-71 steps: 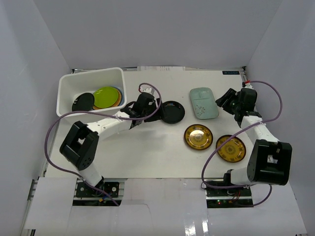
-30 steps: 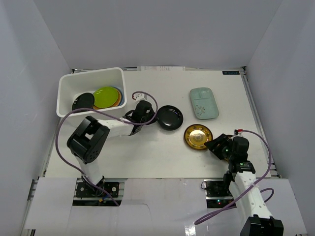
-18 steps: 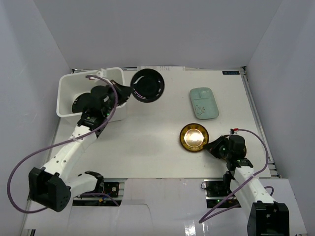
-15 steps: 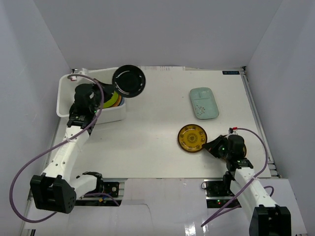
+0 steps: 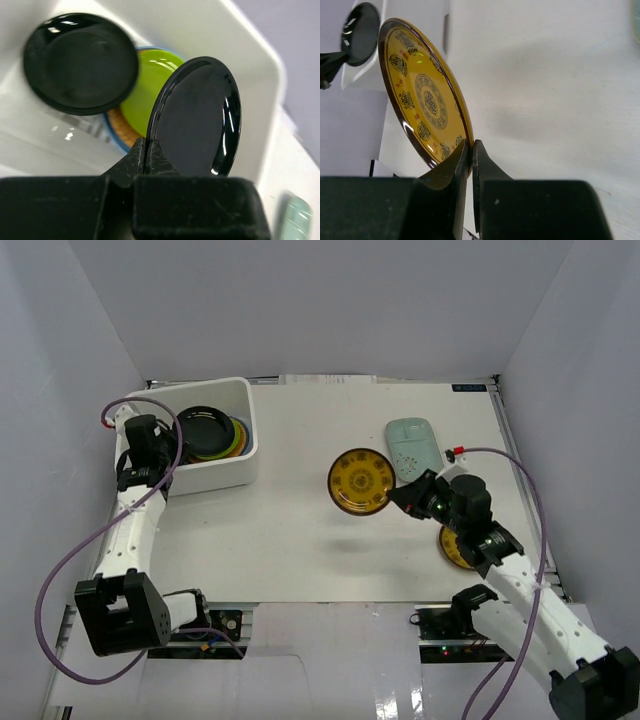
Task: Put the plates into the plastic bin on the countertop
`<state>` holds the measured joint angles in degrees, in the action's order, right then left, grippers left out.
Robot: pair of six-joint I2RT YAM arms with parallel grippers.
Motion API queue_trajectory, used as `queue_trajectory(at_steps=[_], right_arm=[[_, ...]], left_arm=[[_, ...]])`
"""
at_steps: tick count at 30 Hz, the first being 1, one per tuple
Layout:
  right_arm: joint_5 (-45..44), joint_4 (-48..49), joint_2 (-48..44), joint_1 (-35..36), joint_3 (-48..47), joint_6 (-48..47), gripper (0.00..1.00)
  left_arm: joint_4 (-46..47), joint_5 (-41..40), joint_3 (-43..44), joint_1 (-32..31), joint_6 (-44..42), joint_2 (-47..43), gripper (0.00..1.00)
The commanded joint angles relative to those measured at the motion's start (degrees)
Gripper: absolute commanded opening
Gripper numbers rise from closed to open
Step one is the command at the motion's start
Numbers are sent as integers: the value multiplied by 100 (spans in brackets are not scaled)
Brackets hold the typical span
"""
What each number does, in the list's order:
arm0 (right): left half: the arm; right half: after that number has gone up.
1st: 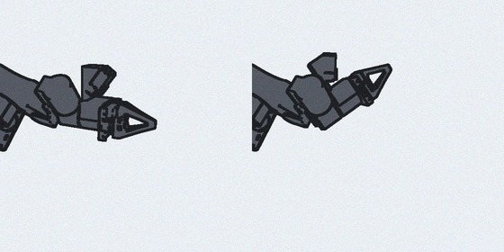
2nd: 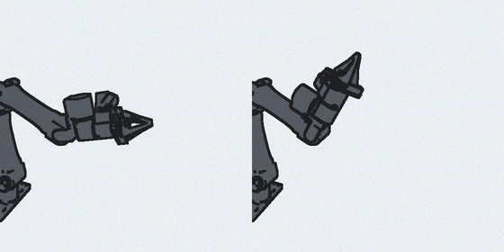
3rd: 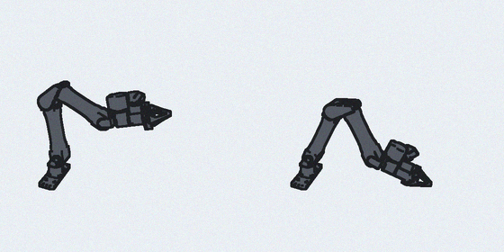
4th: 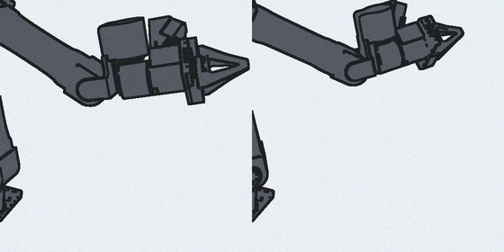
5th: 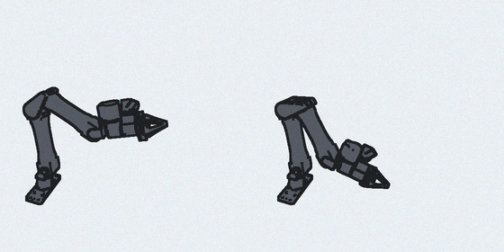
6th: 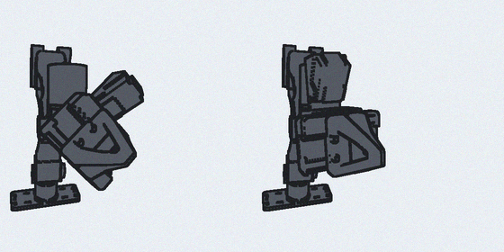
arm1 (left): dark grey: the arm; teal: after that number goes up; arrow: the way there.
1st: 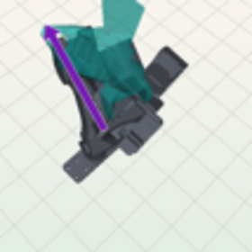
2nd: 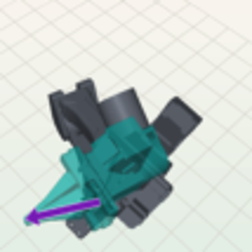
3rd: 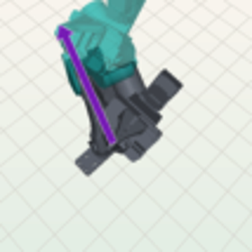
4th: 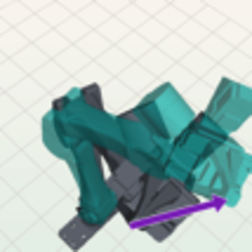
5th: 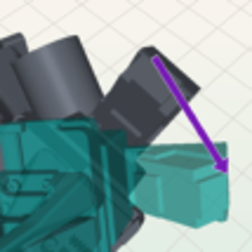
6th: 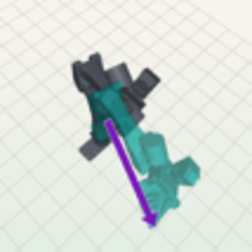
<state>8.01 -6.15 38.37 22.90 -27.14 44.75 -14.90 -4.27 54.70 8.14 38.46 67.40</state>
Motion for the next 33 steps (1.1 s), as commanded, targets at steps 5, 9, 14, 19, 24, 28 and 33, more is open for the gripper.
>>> queue_trajectory(at_steps=[5, 9, 14, 19, 24, 28, 33], right_arm=[[-992, 1204, 2172, 1558, -1907, -711, 8], [-968, 1353, 3403, 1902, -3390, -1003, 8], [-994, 1204, 5011, 2288, -5009, -1179, 8], [-1108, 1046, 6462, 2483, -6625, -1250, 8], [-907, 810, 7701, 2562, -7980, -1179, 8], [-1003, 273, 8642, 2781, -9395, -1337, 8], [-1091, 245, 9416, 2992, -10233, -1302, 8]], left_arm=[[39, -1111, -65, 109, -58, 379, 0], [92, -1128, 67, 153, -5, 844, 0], [-5, -988, 147, 346, 127, 1109, 65], [267, -585, 85, 381, 162, 451, 98], [427, 65, 488, 381, 206, -253, 98], [233, 1102, 1218, 372, 180, -236, 98], [198, 2586, 1920, 197, 136, -165, 98]])
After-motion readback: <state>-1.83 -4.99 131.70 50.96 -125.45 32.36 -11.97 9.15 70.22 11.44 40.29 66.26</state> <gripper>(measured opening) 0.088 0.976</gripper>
